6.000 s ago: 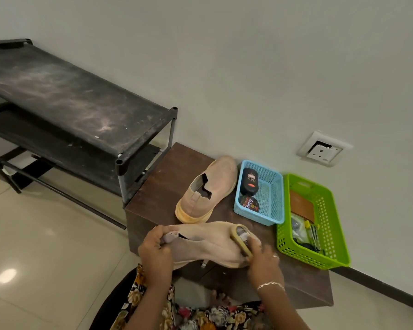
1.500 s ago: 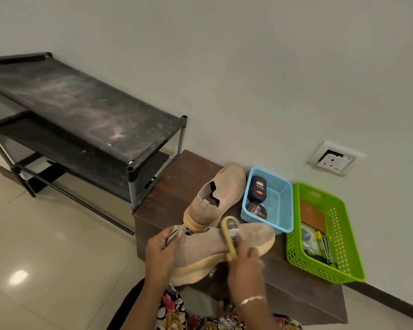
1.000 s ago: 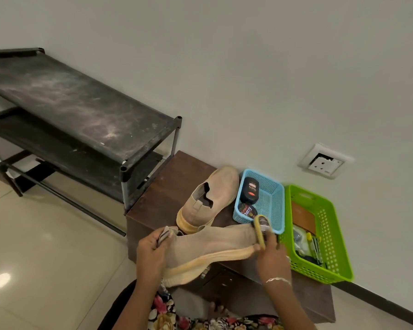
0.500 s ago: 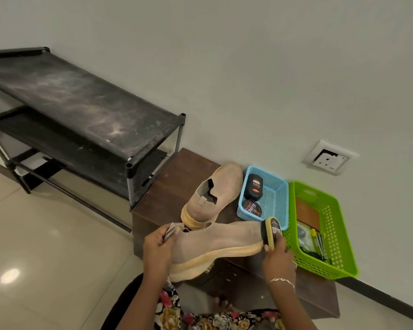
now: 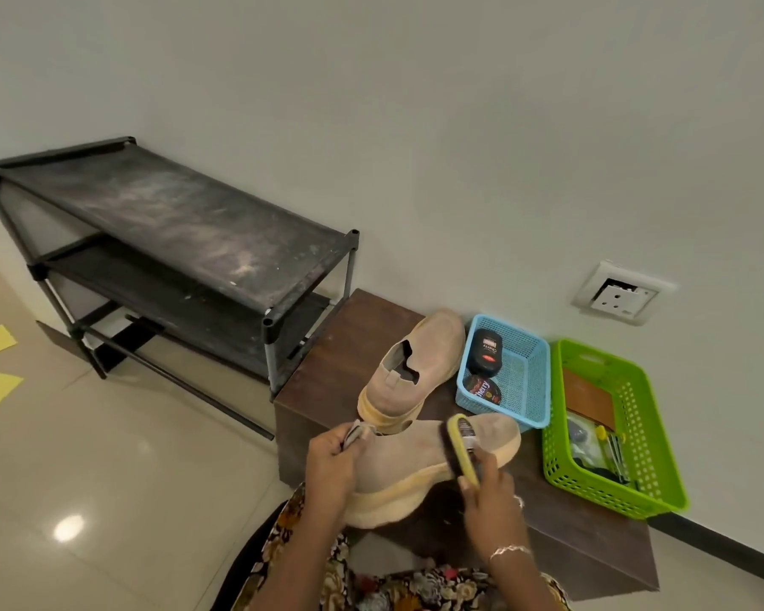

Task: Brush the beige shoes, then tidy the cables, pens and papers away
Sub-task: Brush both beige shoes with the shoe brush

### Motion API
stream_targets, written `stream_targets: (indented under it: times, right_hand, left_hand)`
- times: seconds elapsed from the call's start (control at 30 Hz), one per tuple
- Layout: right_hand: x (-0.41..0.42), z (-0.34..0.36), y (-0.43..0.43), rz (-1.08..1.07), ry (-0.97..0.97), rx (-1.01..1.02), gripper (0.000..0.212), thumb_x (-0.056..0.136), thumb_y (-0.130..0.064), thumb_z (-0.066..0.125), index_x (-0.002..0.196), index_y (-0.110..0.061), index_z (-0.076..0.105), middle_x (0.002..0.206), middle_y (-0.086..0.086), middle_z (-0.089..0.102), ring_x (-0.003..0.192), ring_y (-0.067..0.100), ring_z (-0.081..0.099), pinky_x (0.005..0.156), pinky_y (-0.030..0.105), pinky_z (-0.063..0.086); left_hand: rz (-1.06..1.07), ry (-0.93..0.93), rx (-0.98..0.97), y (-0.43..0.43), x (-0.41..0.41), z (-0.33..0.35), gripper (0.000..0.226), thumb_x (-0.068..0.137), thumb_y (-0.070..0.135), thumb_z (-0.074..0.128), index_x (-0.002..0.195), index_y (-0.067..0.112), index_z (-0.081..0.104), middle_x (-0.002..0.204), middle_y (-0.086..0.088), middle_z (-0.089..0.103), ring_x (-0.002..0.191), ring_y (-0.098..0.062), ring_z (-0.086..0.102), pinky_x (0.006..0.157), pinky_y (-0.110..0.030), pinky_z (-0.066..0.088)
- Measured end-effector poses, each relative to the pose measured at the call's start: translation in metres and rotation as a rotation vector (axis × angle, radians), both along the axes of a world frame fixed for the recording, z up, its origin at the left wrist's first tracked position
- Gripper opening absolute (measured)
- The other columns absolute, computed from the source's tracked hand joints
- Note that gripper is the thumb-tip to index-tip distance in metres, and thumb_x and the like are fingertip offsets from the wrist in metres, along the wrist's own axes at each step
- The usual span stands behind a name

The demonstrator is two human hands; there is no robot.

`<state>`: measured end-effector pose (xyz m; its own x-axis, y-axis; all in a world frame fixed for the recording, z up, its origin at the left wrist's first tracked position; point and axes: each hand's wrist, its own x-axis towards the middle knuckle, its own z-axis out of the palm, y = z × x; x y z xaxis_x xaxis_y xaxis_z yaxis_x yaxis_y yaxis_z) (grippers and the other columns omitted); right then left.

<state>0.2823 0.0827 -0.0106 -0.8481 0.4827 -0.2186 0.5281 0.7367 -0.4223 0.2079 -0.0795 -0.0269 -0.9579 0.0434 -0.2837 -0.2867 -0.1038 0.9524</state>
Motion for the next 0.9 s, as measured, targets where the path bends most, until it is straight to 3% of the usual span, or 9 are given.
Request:
stream_targets:
  times: [0.1,0.23,0.3,0.5,0.57,0.67,0.77,0.83,0.9]
  right_hand:
    - [0.000,0.008,-0.002,-0.010,0.050,-0.082,0.048,0.095,-0.021,0.044,0.140,-0.022,0.028,0.122,0.015,0.045,0.110,0.035,0.051,0.092,0.038,0.041]
    - [0.030,0.025,-0.061,0.359,0.147,-0.298,0.051,0.096,-0.032,0.042,0.141,-0.032,0.018,0.132,-0.003,0.033,0.122,0.016,0.043,0.098,0.027,0.036]
    - [0.034,0.029,-0.064,0.421,0.129,-0.298,0.050,0.096,-0.033,0.040,0.140,-0.034,0.017,0.132,-0.006,0.031,0.124,0.012,0.041,0.097,0.024,0.034]
    - [-0.003,0.000,0.036,-0.019,-0.022,-0.010,0.047,0.094,-0.024,0.045,0.139,-0.025,0.032,0.119,0.016,0.046,0.111,0.038,0.051,0.094,0.040,0.042]
    - [-0.009,0.002,0.038,-0.069,-0.003,-0.010,0.046,0.094,-0.023,0.046,0.137,-0.022,0.033,0.119,0.017,0.046,0.110,0.039,0.051,0.092,0.040,0.041]
    - [0.007,0.013,-0.010,0.204,0.115,-0.217,0.046,0.094,-0.026,0.047,0.137,-0.026,0.031,0.125,0.005,0.045,0.113,0.024,0.049,0.093,0.029,0.039]
    - [0.039,0.031,-0.068,0.521,0.159,-0.335,0.057,0.088,-0.058,0.033,0.139,-0.037,0.017,0.126,-0.009,0.034,0.120,0.010,0.042,0.090,0.020,0.032]
    - [0.036,0.027,-0.067,0.547,0.147,-0.270,0.053,0.088,-0.061,0.021,0.138,-0.042,0.016,0.131,-0.008,0.032,0.120,0.014,0.042,0.091,0.023,0.034]
    - [0.013,0.004,-0.034,0.402,0.118,-0.170,0.048,0.094,-0.041,0.036,0.141,-0.035,0.023,0.132,0.001,0.036,0.118,0.024,0.046,0.094,0.032,0.038]
  left_hand:
    - [0.004,0.030,-0.022,0.005,0.004,0.011,0.017,0.088,0.007,0.058,0.074,0.008,0.067,0.074,-0.005,0.060,0.072,-0.013,0.050,0.069,-0.028,0.040]
    - [0.050,-0.031,0.004,0.005,-0.002,0.010,0.022,0.083,0.014,0.064,0.075,-0.006,0.061,0.067,-0.015,0.056,0.069,-0.023,0.049,0.066,-0.038,0.043]
    - [0.055,-0.075,0.040,0.000,-0.004,0.009,0.023,0.078,0.014,0.068,0.072,-0.007,0.061,0.067,-0.017,0.056,0.069,-0.026,0.050,0.067,-0.039,0.044]
    - [0.019,-0.001,-0.089,-0.012,0.009,0.024,0.019,0.088,0.005,0.057,0.076,0.010,0.071,0.081,-0.011,0.065,0.078,-0.019,0.055,0.069,-0.029,0.041]
    - [0.032,0.010,-0.108,-0.012,0.009,0.021,0.022,0.088,0.007,0.058,0.073,0.014,0.071,0.081,-0.010,0.065,0.078,-0.019,0.055,0.070,-0.031,0.042]
    - [0.055,-0.005,-0.109,-0.009,0.004,0.019,0.024,0.087,0.008,0.060,0.068,0.016,0.071,0.076,-0.010,0.064,0.076,-0.021,0.055,0.072,-0.035,0.042]
    - [0.091,-0.121,0.058,-0.012,0.000,0.019,0.021,0.084,0.002,0.062,0.067,0.008,0.072,0.062,-0.012,0.063,0.067,-0.024,0.056,0.068,-0.036,0.046]
    - [0.047,-0.110,0.042,-0.018,-0.002,0.020,0.027,0.085,-0.002,0.059,0.064,0.010,0.072,0.059,-0.009,0.064,0.063,-0.022,0.056,0.065,-0.031,0.046]
    - [-0.014,-0.053,-0.058,-0.025,-0.003,0.018,0.033,0.088,0.000,0.055,0.064,0.015,0.072,0.066,-0.008,0.066,0.067,-0.021,0.058,0.067,-0.031,0.045]
